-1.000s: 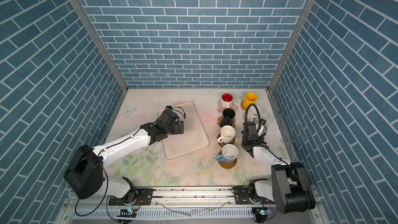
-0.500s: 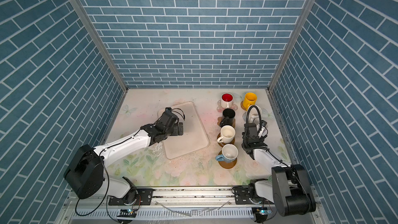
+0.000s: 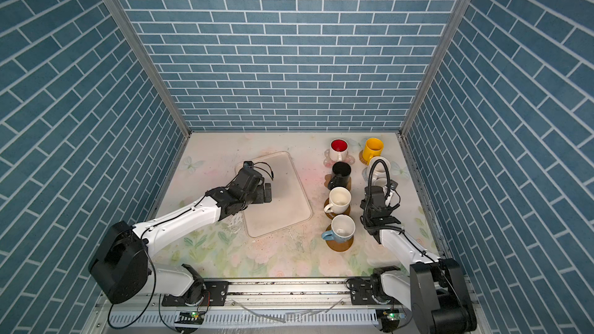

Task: Place cups on coasters
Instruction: Place the cup on the coaster.

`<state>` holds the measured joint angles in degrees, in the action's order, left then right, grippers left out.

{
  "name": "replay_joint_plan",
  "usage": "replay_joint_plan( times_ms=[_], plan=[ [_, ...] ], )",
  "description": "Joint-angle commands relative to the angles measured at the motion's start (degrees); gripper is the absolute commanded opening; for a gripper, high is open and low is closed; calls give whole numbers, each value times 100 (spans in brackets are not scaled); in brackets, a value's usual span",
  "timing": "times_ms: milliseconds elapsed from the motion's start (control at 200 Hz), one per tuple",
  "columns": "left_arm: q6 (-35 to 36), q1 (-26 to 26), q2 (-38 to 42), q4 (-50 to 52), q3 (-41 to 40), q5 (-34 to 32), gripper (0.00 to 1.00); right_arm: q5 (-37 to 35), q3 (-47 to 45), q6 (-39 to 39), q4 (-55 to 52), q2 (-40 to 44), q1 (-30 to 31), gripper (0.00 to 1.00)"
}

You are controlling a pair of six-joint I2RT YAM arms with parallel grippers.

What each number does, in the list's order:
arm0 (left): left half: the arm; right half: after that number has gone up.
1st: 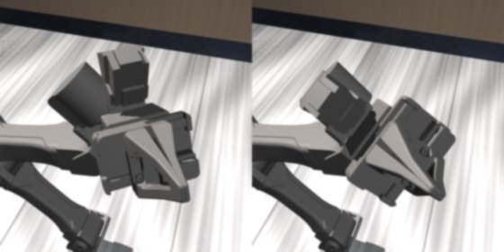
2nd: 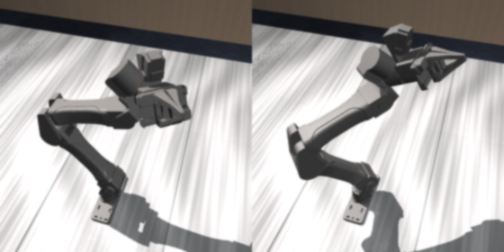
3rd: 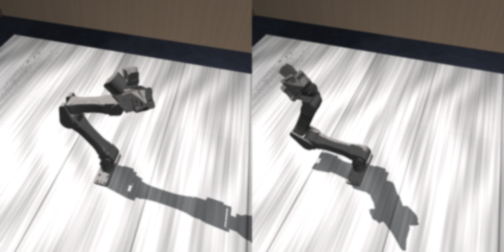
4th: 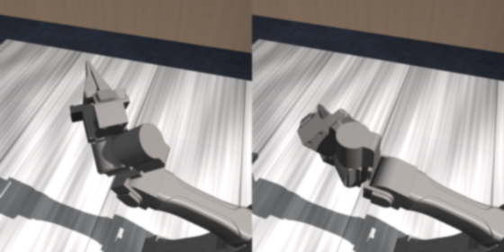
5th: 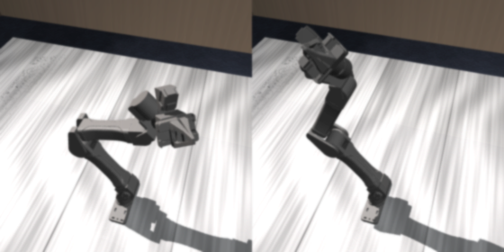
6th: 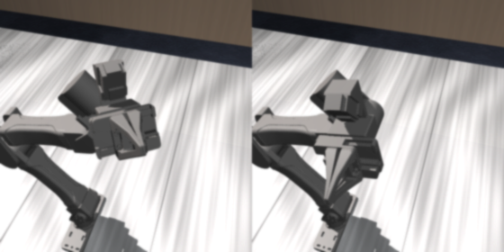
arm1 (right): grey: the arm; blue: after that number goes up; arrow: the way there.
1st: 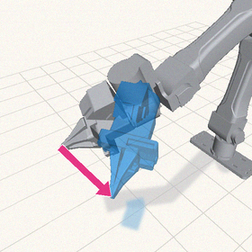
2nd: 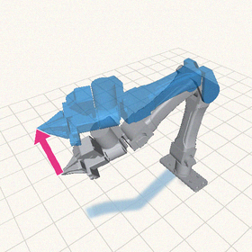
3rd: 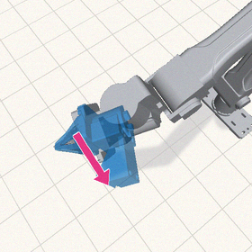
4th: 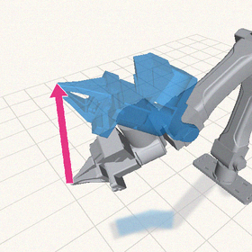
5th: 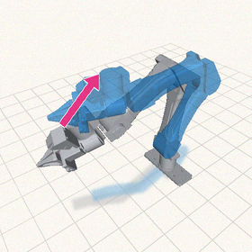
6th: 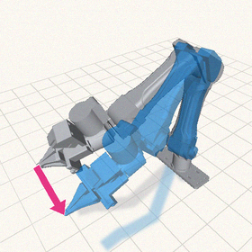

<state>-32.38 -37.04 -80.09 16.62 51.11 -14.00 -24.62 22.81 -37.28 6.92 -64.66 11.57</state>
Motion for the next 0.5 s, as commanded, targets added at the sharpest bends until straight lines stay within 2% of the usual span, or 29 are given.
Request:
replay_joint_plan(
  times_ms=[0, 215, 400, 495],
  plan=[
    [-47, 25, 161, 96, -110, -52, 99, 28, -59, -86, 64, 24, 20, 34],
    [-6, 30, 220, 164, -76, -95, 99, 106, -26, -87, 5, 39, 18, 40],
    [74, 34, 287, 250, 12, -170, 99, 248, 7, -63, -195, 285, 21, 61],
    [16, 82, 370, 314, 39, -252, 99, 234, 22, 22, -368, 563, 20, 68]
  ],
)
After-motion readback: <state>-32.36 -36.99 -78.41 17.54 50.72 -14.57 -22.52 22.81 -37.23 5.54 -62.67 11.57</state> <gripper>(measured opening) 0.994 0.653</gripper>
